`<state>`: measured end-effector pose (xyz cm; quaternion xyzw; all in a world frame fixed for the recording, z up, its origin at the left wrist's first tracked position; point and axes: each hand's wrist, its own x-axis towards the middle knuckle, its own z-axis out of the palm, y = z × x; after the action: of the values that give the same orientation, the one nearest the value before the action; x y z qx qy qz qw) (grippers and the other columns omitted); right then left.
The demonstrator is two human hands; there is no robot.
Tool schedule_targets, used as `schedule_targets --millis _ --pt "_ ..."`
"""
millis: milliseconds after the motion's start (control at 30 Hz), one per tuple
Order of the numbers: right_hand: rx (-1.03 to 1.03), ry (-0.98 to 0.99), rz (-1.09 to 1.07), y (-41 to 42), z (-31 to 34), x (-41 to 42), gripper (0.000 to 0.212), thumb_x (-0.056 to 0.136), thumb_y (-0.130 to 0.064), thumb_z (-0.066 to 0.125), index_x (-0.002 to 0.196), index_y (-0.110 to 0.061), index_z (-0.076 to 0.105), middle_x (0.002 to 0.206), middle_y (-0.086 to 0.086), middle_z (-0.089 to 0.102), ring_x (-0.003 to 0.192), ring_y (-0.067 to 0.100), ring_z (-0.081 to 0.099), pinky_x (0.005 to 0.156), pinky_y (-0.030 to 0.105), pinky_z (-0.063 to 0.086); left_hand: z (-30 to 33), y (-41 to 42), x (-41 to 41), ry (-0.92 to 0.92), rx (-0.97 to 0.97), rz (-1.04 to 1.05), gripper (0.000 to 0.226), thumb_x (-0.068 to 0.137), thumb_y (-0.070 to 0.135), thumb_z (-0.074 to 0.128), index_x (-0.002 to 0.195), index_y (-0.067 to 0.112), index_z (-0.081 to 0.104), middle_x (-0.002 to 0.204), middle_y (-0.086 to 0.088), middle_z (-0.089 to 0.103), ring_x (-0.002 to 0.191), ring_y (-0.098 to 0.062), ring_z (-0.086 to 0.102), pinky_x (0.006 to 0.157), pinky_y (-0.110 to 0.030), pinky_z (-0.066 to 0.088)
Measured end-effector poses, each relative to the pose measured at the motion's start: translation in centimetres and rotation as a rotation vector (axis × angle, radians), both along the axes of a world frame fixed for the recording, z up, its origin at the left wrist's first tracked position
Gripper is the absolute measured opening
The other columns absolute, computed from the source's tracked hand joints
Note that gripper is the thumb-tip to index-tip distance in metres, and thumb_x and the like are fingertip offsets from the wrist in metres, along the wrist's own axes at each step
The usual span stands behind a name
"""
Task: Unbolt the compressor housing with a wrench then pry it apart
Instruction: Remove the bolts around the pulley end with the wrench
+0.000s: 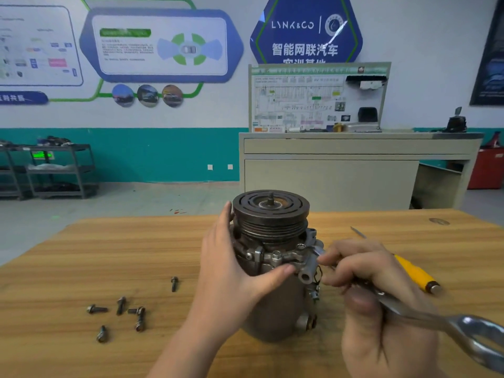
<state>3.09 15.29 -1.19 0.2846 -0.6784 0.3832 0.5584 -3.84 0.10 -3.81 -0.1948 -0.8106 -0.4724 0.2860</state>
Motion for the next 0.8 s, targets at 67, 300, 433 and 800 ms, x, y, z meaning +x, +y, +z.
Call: schedule_targets --millis 67,300,433,800 --pt "-0.004 0.004 0.012 -0.3 -1.3 0.7 0.04 0.097 -0.057 0.031 0.079 -0.027 0.05 0.089 -0.015 0.061 0.077 0.0 0.064 0.058 0.023 0.049 -0.5 -0.5 -0.3 -0.034 0.1 -0.033 0.118 0.041 0.088 0.064 0.136 0.057 0.002 0.139 0.025 0.032 0.134 0.001 0.028 0.11 -0.023 0.026" --pt "-0.29 0.138 -0.027 -4.1 -1.5 -1.0 0.009 0.098 -0.049 0.037 0.101 -0.046 0.045 0.071 -0.007 0.057 0.055 0.009 0.054 0.05 0.028 0.041 -1.3 -0.6 -0.3 -0.094 0.16 -0.075 0.118 0.034 0.084 0.07 0.124 0.072 -0.006 0.14 0.02 0.034 0.134 0.0 0.029 0.111 -0.027 0.026" --pt "-0.66 0.31 0.036 -6.1 -1.4 -1.7 0.012 0.101 -0.03 0.037 0.091 -0.024 0.039 0.057 -0.001 0.044 0.046 0.011 0.04 0.049 0.016 0.032 -1.6 -0.3 -0.3 -0.096 0.156 -0.045 0.125 0.034 0.087 0.067 0.135 0.061 -0.002 0.14 0.02 0.034 0.135 -0.001 0.028 0.109 -0.026 0.025" --pt "-1.083 -1.044 0.81 4.0 2.1 -9.7 0.03 0.099 -0.018 0.034 0.071 -0.015 0.044 0.041 -0.006 0.04 0.025 0.006 0.026 0.029 0.015 0.022 -1.9 -1.1 -0.7 -0.089 0.32 -0.071 0.087 0.056 0.076 0.058 0.134 0.044 0.034 0.118 0.035 0.047 0.115 0.016 0.042 0.09 -0.011 0.035"
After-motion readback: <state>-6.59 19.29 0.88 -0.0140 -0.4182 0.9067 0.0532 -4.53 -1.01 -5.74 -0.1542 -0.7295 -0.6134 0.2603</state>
